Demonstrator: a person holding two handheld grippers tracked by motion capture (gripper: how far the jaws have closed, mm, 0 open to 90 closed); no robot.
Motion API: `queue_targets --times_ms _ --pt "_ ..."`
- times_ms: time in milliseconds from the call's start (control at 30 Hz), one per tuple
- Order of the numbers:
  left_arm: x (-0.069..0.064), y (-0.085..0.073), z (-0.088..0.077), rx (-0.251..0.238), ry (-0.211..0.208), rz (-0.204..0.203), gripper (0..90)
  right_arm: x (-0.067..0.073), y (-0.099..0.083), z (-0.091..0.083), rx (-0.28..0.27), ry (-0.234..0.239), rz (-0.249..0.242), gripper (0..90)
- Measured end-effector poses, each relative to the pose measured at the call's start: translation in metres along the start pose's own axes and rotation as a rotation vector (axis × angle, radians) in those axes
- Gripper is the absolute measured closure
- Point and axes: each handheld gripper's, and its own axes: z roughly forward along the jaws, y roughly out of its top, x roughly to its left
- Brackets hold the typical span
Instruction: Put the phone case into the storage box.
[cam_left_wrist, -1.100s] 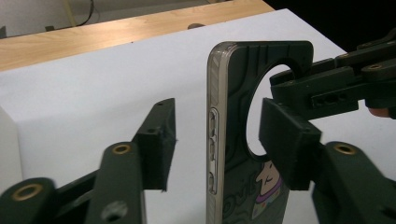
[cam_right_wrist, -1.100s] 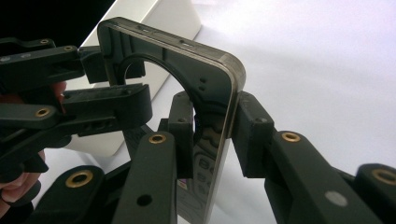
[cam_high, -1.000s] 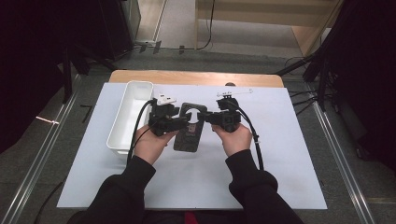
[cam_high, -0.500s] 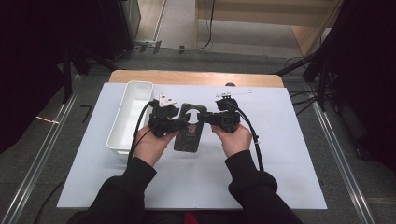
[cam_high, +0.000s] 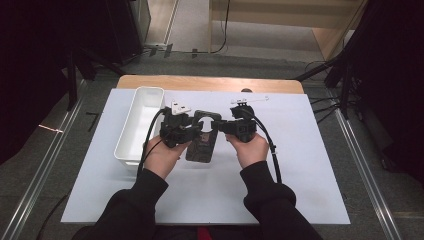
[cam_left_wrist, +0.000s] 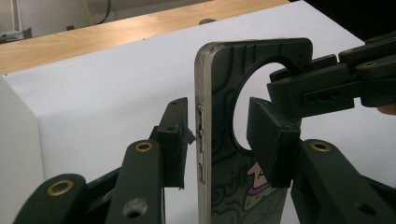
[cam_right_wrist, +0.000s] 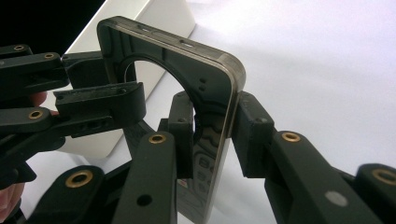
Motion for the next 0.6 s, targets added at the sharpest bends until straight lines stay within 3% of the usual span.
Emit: queue_targets --times_ms 600 --pt "0.0 0.0001 0.0011 0.003 0.04 -0.006 69.2 0.0053 -0.0008 0.0013 0.0 0.001 -0.003 69.9"
